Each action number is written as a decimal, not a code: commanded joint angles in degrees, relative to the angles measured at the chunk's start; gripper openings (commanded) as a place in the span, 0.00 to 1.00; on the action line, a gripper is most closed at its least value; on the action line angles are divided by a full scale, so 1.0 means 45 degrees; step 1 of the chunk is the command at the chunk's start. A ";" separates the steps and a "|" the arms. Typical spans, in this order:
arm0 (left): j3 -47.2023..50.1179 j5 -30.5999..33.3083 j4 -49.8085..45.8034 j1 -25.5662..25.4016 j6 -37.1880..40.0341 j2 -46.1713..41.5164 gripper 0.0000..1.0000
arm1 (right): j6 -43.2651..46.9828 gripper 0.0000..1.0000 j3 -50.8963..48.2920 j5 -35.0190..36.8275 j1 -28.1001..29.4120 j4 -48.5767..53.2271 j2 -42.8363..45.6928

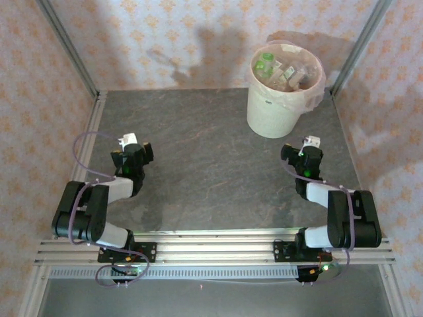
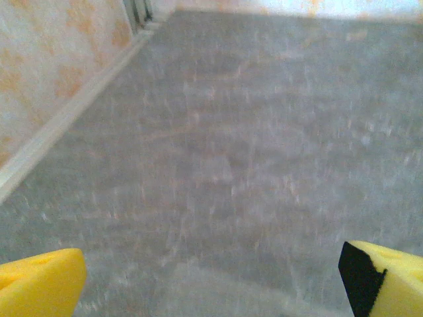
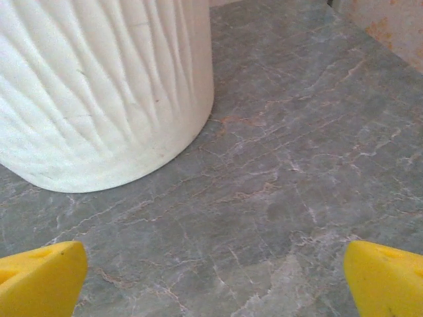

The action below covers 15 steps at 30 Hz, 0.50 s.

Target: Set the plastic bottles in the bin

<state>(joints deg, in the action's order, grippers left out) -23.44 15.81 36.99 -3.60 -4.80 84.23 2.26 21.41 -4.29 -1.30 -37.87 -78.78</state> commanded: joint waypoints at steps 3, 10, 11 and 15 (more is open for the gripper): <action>0.0191 0.0134 0.1867 0.0024 0.0405 0.0244 1.00 | -0.0089 0.99 -0.1580 -0.0025 0.0016 -0.3795 0.0041; 0.0122 0.0700 0.1745 -0.0136 0.0373 0.0263 1.00 | -0.0261 0.99 -0.0714 0.1418 0.0316 -0.4155 -0.2015; 0.0114 0.0676 0.1732 -0.0138 0.0363 0.0258 1.00 | -0.0309 0.99 0.0290 0.1882 0.0437 -0.1773 -0.1846; 0.0102 0.0693 0.1721 -0.0148 0.0373 0.0267 1.00 | 0.0097 0.99 0.0667 0.1252 0.0577 -0.1234 -0.1873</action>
<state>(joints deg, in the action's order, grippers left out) -21.91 16.95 42.33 -3.75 -3.99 85.78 1.85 22.96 0.64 1.10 -47.57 -87.94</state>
